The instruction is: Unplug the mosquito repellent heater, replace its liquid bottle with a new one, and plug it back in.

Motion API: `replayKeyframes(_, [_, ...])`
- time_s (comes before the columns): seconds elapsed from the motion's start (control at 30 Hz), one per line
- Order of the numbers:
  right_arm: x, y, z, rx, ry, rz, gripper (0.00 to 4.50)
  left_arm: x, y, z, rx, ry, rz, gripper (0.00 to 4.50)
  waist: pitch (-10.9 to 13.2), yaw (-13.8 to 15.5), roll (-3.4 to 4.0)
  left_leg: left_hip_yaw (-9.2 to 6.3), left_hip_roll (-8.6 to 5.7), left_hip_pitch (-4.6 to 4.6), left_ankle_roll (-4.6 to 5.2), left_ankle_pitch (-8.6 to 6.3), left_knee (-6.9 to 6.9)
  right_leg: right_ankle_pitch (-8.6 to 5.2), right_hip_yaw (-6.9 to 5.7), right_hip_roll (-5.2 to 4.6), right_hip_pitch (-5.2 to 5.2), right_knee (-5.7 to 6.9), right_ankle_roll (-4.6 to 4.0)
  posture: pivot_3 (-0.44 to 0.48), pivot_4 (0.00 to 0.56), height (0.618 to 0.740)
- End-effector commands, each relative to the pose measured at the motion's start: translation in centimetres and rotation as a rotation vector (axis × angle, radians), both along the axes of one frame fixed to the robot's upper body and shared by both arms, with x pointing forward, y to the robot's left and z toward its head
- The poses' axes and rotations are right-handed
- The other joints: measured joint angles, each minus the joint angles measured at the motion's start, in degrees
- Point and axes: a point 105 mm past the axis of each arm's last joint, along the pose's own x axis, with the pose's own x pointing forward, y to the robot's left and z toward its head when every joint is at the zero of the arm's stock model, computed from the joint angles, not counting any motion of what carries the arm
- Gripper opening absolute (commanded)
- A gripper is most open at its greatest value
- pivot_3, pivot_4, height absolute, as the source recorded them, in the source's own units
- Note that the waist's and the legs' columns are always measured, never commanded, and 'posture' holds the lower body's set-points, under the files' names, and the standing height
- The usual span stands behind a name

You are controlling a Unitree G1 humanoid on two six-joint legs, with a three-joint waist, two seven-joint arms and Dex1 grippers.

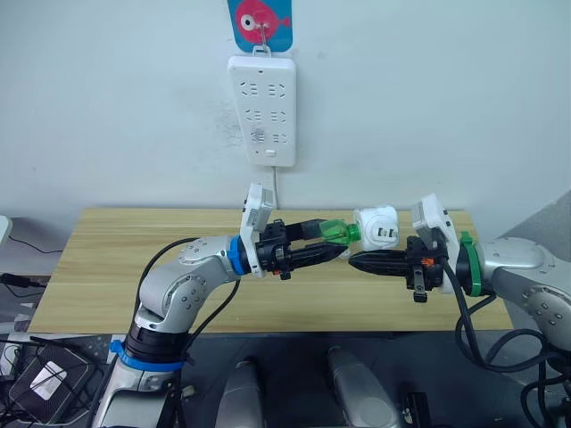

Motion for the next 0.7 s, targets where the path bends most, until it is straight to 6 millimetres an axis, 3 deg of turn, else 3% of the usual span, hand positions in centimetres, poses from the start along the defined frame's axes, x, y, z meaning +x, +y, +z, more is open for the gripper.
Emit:
replayKeyframes(0.03, [-0.1,-0.2,0.1,-0.030,-0.062,0.021,0.00,-0.4,-0.3,0.6,-0.022,-0.056,-0.019,2.28,0.00,-0.01,0.00,0.00,0.00,0.00,0.00,0.00,0.00,0.00,0.01,0.00,0.00,0.00,0.00,-0.258,0.245,0.736])
replayKeyframes(0.47, [0.7,-1.3,-1.5,-0.114,-0.132,0.029,0.00,-0.1,-0.4,0.5,-0.025,-0.085,0.011,2.28,0.00,-0.01,0.00,-0.01,0.00,0.02,0.00,0.00,0.01,0.00,-0.01,0.00,0.03,0.01,0.00,-0.250,0.238,0.736])
replayKeyframes(0.7, [1.6,-3.4,-2.2,-0.186,-0.166,-0.018,0.00,-0.2,-0.2,1.1,-0.042,-0.140,0.030,2.28,0.00,-0.02,0.00,0.00,-0.01,0.06,0.00,0.00,0.03,0.01,0.00,-0.01,0.08,0.01,0.00,-0.255,0.231,0.736])
